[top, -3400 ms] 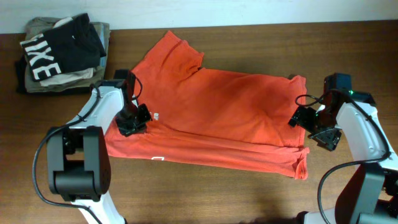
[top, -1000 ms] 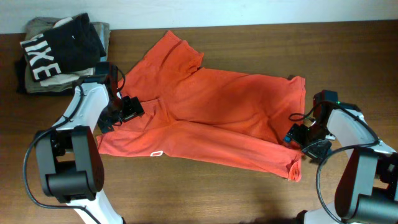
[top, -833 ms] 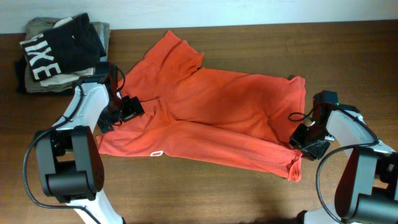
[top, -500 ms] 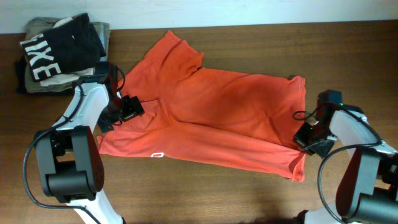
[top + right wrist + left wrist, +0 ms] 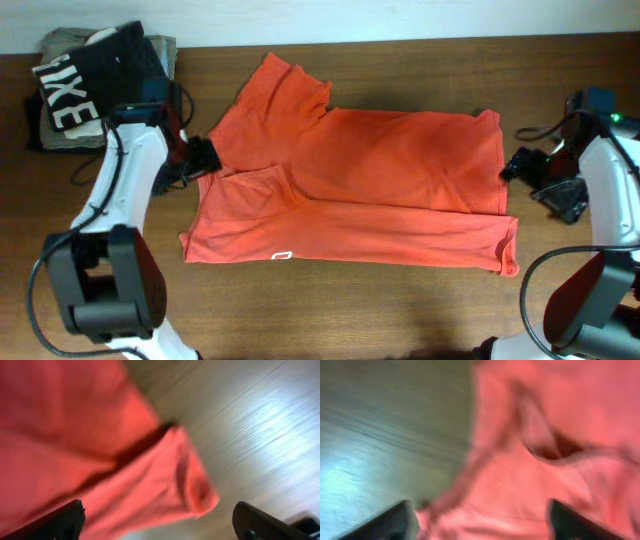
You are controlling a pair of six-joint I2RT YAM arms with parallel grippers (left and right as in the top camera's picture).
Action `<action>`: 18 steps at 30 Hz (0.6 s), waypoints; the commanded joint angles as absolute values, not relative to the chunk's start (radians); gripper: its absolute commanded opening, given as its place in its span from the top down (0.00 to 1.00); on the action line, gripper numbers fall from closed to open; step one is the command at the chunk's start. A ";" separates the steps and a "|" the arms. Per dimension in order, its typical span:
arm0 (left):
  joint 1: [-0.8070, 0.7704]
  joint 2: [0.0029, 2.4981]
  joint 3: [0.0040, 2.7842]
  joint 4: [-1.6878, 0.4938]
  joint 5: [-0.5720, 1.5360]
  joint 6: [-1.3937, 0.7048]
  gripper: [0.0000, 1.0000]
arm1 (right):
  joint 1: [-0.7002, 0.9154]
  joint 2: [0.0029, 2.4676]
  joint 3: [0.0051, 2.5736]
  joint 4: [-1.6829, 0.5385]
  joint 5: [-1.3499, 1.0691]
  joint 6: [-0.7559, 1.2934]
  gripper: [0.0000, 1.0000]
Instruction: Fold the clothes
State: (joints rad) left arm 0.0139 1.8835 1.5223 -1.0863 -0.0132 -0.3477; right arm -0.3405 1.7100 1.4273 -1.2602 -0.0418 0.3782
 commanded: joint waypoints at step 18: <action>0.034 2.145 1.338 -1.067 0.009 -0.321 0.99 | -0.249 1.708 0.894 -0.915 -0.011 0.484 0.56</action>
State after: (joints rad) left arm -0.0692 2.0922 1.4090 -1.0916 0.1734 -0.3050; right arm -0.2478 1.7103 0.9039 -0.9321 -0.0494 0.4713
